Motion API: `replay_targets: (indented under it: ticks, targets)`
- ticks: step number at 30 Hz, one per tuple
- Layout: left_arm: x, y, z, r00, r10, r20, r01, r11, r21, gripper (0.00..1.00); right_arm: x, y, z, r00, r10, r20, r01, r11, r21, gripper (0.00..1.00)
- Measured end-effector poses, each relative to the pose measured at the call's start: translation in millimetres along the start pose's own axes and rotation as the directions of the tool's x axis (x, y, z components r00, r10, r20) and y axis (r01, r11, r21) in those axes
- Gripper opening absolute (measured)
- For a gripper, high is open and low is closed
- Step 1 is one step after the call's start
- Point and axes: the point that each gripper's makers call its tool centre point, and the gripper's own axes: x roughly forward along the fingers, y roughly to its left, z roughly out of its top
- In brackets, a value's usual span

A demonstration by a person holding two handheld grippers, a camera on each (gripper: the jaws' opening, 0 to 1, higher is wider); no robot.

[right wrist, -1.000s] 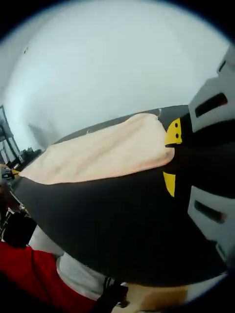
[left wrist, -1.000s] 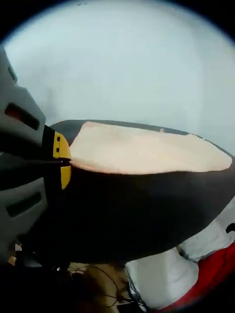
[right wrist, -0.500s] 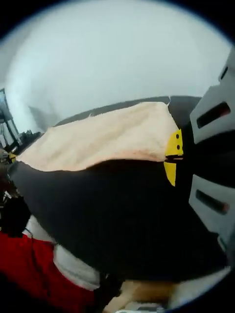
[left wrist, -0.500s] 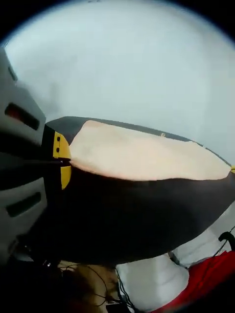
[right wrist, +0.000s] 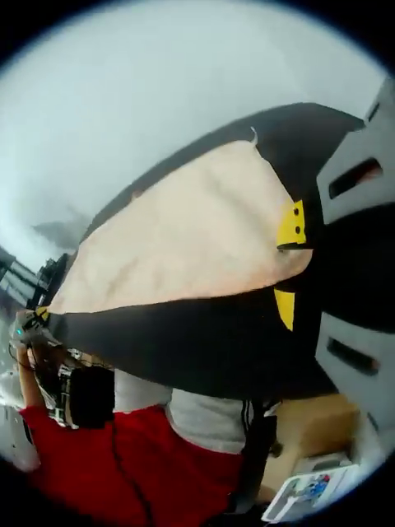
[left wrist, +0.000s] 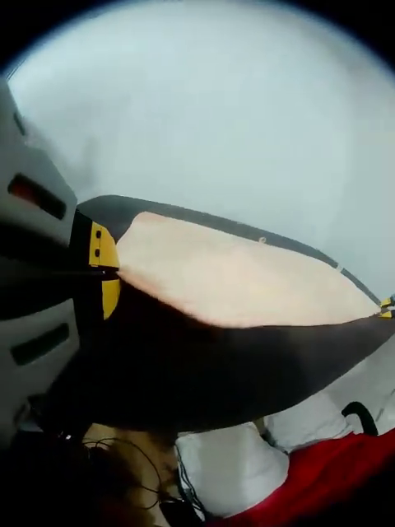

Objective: Fold the towel on the table until its edges align and the towel forms a compact rectangular stack.

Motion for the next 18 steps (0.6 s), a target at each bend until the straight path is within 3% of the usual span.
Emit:
replay_targets:
  ticks: [3,4,5,7,9,11,12,13,15,17,18]
  targets:
    - [-3,0.7,-3.2,0.999,0.027,-0.022,-0.027,1.0,0.011,0.0,-4,0,-1.0,0.996,-0.077,-0.039,0.071,0.989,-0.128,0.17]
    - [-5,1.0,-4.8,0.999,0.029,-0.024,-0.028,1.0,0.007,0.0,-4,3,-1.4,0.995,-0.081,-0.055,0.074,0.988,-0.133,0.17]
    - [-5,0.9,-6.5,0.999,0.029,-0.025,-0.029,1.0,0.004,0.0,-3,4,0.1,0.991,-0.118,-0.068,0.102,0.975,-0.196,0.16]
    - [-5,-1.4,-9.5,0.999,0.026,-0.031,-0.026,1.0,0.008,0.0,-4,9,1.8,0.977,-0.181,-0.11,0.157,0.967,-0.199,0.14]
    - [-5,-3.9,-7.9,0.999,0.027,-0.026,-0.027,1.0,0.008,0.0,-1,15,11.2,0.972,-0.224,-0.073,0.201,0.95,-0.241,0.11]
    - [-3,-9.5,-5.9,1.0,0.021,-0.023,-0.021,1.0,0.005,0.0,4,20,8.3,0.963,-0.262,-0.069,0.234,0.932,-0.275,0.04]
    - [-2,-10.2,-4.8,0.999,0.021,-0.027,-0.021,1.0,0.013,0.0,6,17,9.9,0.954,-0.297,-0.048,0.27,0.915,-0.3,0.03]
    - [0,-10.1,-4.4,0.999,0.021,-0.027,-0.021,1.0,0.017,0.0,9,8,10.5,0.932,-0.362,-0.026,0.338,0.892,-0.302,0.03]
    - [2,-8.0,-1.8,1.0,0.028,-0.013,-0.028,0.999,0.026,0.0,14,8,9.3,0.926,-0.378,0.006,0.353,0.86,-0.369,0.01]
    - [3,-7.9,-0.6,1.0,0.026,-0.01,-0.025,0.999,0.023,0.0,13,-1,5.5,0.914,-0.405,-0.006,0.377,0.856,-0.353,0.02]
    - [3,-7.8,-0.9,1.0,0.025,-0.013,-0.024,0.999,0.029,0.0,10,-7,5.9,0.908,-0.42,0.004,0.386,0.83,-0.403,0.02]
